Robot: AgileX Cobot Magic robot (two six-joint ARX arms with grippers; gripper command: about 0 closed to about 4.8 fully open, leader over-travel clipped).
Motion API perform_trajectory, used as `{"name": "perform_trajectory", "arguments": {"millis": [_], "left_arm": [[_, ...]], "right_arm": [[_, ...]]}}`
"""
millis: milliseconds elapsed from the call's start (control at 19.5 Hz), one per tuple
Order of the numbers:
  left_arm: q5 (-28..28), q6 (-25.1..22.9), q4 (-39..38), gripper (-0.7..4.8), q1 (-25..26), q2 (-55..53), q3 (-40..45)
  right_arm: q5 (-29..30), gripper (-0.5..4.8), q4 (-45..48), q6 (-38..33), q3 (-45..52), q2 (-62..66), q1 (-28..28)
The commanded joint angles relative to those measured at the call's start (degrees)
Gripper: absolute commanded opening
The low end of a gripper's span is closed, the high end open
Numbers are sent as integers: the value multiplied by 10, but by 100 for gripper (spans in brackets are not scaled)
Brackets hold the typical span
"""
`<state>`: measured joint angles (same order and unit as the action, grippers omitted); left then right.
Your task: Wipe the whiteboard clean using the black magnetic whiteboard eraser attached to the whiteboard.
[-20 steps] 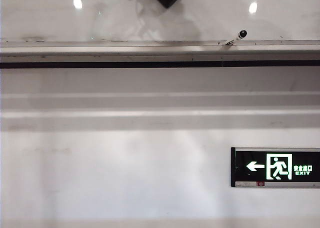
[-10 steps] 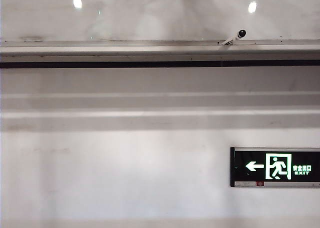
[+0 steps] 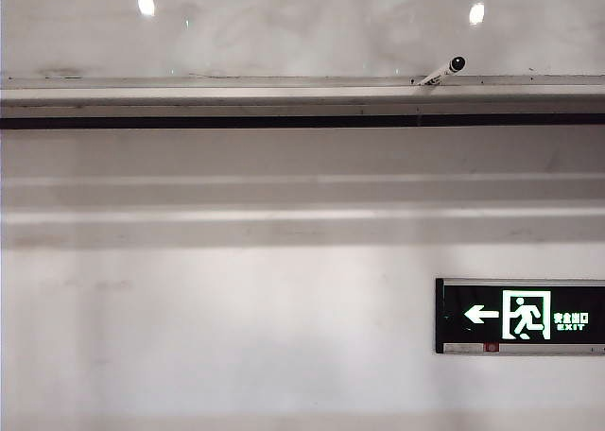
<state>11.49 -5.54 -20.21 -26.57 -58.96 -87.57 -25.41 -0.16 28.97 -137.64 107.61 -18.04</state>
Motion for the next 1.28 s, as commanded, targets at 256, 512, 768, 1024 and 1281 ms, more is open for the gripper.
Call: {"name": "perform_trajectory", "arguments": {"millis": [256, 512, 768, 1024, 1281], "left_arm": [[3, 2, 8, -6, -1, 3, -2], [3, 2, 10, -6, -1, 3, -2], [4, -14, 6, -6, -1, 3, -2], [12, -26, 2, -6, -37, -7, -2], [12, -8, -1, -6, -69, -17, -4]], "right_arm": [[164, 153, -63, -157, -2, 7, 56], [165, 400, -64, -157, -2, 4, 61], [165, 399, -96, -157, -2, -41, 56], [165, 1, -192, -170, -2, -123, 43], [148, -1, -384, -225, -2, -177, 37]]}}
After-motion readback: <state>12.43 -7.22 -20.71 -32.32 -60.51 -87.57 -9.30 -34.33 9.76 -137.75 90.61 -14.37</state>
